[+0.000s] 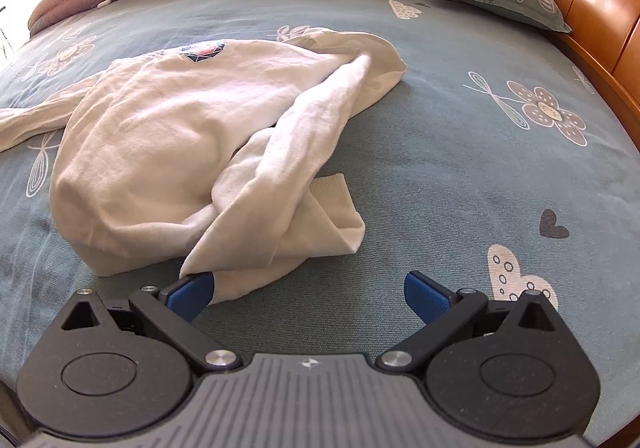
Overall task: Fold clothes
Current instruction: 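Pull the hem outward with the left gripper to spread the shirt, then release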
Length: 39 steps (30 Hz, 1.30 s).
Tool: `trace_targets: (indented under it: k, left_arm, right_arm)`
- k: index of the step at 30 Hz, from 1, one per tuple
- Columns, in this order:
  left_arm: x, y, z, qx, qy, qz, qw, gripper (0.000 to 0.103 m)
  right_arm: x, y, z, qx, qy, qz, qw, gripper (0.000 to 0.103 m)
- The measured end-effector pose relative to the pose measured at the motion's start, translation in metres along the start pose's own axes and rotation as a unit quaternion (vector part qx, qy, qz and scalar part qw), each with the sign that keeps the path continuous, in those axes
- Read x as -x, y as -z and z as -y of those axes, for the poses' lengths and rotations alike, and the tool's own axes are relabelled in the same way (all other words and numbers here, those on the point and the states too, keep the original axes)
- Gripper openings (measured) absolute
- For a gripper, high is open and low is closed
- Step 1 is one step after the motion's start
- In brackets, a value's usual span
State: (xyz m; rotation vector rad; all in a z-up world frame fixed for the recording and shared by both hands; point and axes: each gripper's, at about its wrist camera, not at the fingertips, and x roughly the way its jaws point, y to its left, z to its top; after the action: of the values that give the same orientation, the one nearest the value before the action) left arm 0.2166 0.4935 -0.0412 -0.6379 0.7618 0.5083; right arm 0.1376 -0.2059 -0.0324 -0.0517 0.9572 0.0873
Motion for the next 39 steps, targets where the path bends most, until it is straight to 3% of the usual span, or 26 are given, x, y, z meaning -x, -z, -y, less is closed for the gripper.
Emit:
trace_targets:
  k: [3, 6, 9, 12, 13, 16, 20, 24, 26, 30, 34, 35, 39]
  left_arm:
    - [0.003, 0.006, -0.027, 0.090, 0.010, 0.024, 0.9956, 0.048]
    - [-0.004, 0.014, -0.043, 0.153, 0.049, 0.001, 0.9870, 0.049]
    - [-0.012, 0.025, -0.031, 0.129, 0.061, -0.014, 0.9897, 0.054]
    - [-0.016, 0.030, -0.016, 0.104, 0.043, 0.007, 0.9936, 0.058]
    - [-0.016, 0.031, -0.009, 0.088, 0.031, 0.013, 0.9956, 0.055]
    - [-0.017, 0.037, 0.015, 0.000, -0.021, 0.017, 0.9996, 0.011]
    - [-0.003, 0.042, 0.019, -0.023, -0.041, 0.030, 0.9984, 0.008]
    - [0.014, 0.034, 0.004, -0.032, -0.100, 0.036, 0.9938, 0.008]
    - [0.024, 0.029, -0.006, -0.021, -0.113, 0.036, 0.9928, 0.008]
    - [0.046, 0.031, 0.007, -0.048, -0.080, 0.036, 0.9950, 0.010]
    - [0.052, 0.050, 0.057, -0.116, -0.026, 0.008, 0.9929, 0.030]
    - [0.051, 0.059, 0.073, -0.134, -0.009, -0.003, 0.9909, 0.036]
    - [0.049, 0.106, 0.140, -0.217, 0.054, -0.043, 0.9738, 0.042]
  right_arm:
    - [0.000, 0.000, -0.002, 0.003, -0.001, -0.001, 1.000, 0.103]
    - [0.000, -0.001, -0.002, 0.006, 0.000, 0.001, 1.000, 0.103]
    - [-0.001, -0.001, -0.001, -0.001, -0.002, -0.001, 1.000, 0.103]
    - [-0.003, -0.001, -0.003, -0.001, 0.000, -0.003, 1.000, 0.103]
    - [-0.002, -0.001, -0.005, 0.003, 0.002, -0.002, 1.000, 0.103]
    - [0.000, -0.001, -0.008, 0.015, 0.009, 0.001, 1.000, 0.103]
    - [0.001, 0.000, -0.002, 0.002, 0.002, -0.002, 1.000, 0.103]
    - [0.002, 0.003, 0.005, -0.008, -0.005, 0.001, 1.000, 0.103]
    - [0.003, 0.005, 0.007, -0.011, -0.008, 0.003, 1.000, 0.103]
    - [0.003, 0.007, 0.010, -0.019, -0.019, 0.007, 1.000, 0.103]
    - [0.004, 0.010, 0.012, -0.026, -0.026, 0.010, 0.999, 0.103]
    - [0.005, 0.012, 0.013, -0.027, -0.027, 0.011, 0.999, 0.103]
    - [0.007, 0.019, 0.019, -0.026, -0.023, 0.012, 0.999, 0.103]
